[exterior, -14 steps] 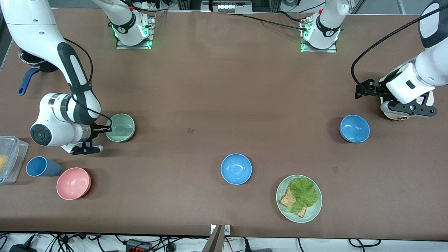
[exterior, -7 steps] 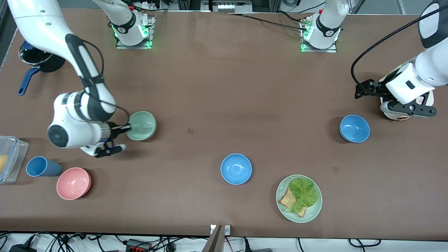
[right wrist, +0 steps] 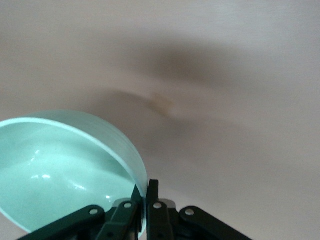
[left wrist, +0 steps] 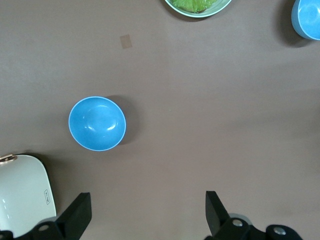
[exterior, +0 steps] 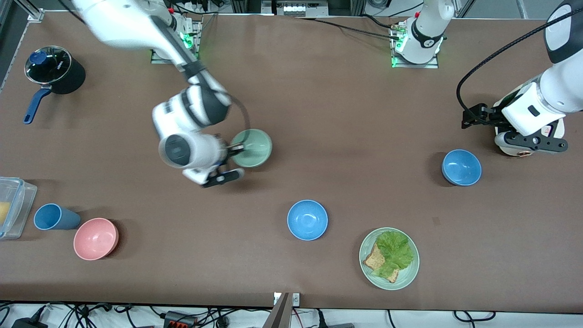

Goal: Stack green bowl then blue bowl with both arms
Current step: 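Slide the green bowl to mid-table while the left gripper reaches the blue bowl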

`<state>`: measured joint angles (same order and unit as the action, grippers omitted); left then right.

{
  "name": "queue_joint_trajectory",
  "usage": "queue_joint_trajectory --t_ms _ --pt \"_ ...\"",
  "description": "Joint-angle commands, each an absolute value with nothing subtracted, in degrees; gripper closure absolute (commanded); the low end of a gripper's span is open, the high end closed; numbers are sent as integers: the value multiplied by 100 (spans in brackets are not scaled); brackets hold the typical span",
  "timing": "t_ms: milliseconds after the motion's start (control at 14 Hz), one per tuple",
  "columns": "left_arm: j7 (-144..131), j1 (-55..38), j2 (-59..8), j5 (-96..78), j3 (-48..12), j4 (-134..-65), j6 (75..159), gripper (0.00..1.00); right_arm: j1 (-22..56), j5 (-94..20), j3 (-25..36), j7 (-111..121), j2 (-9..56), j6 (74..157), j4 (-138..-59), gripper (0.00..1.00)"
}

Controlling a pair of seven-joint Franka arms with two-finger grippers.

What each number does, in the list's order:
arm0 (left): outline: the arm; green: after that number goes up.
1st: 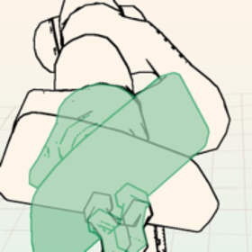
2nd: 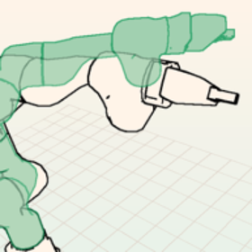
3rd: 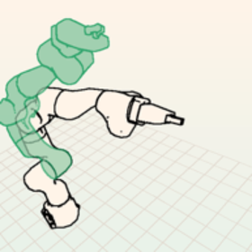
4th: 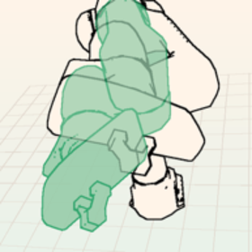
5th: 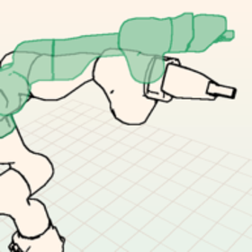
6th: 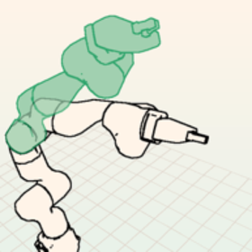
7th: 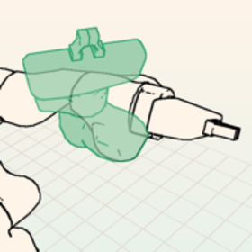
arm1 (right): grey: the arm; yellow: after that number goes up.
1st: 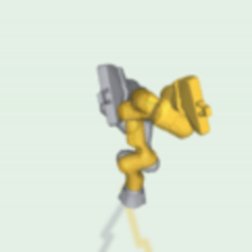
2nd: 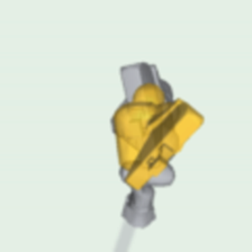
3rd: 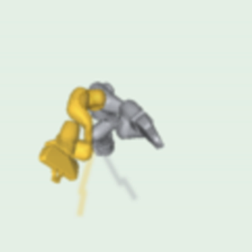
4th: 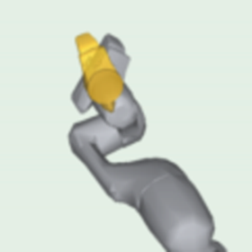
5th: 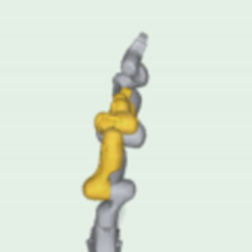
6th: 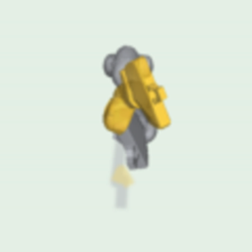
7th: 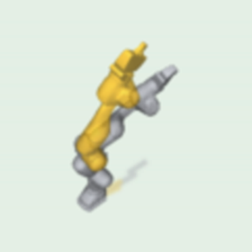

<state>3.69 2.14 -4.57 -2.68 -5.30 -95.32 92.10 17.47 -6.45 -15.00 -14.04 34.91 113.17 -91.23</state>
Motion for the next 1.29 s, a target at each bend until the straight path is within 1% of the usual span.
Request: queue_joint_trajectory --t_ms 0,143,286,500,643,714,786,929,1000,1214 --pt "395 237 -598 -272 -519 -9387 9123 0 2099 -686 -1459 -2072 3796 11696 -8921 100" --pt "431 264 -685 -264 -519 -9378 9123 0 2486 -668 -1450 -2642 4033 12127 -8912 100" --pt "422 255 -869 -255 -519 -9352 9150 0 2689 -668 -1450 -2987 4218 12488 -8912 100" --pt "431 272 -1352 -281 -519 -9299 9176 0 2856 -659 -1450 -3252 4324 12560 -8912 100" --pt "431 290 -1572 -264 -510 -9290 9385 0 2848 -633 -1441 -3208 4342 12560 -8921 100" --pt "431 342 -1695 -255 -510 -9299 9578 0 2830 -676 -1441 -3234 4342 12542 -8912 59" --pt "439 369 -1792 -255 -510 -9342 9763 0 2795 -677 -1433 -3287 4307 12533 -8895 1" --pt "614 439 -1811 -211 -501 -9482 10071 0 2786 -668 -1433 -3366 4280 12367 -8431 0" --pt "885 439 -1802 -133 -492 -9631 10229 0 2777 -668 -1424 -3384 4245 12123 -8263 0" --pt "1729 895 -1784 -53 -492 -10483 11344 0 2471 -598 -1240 -3393 3913 10824 -7683 0"
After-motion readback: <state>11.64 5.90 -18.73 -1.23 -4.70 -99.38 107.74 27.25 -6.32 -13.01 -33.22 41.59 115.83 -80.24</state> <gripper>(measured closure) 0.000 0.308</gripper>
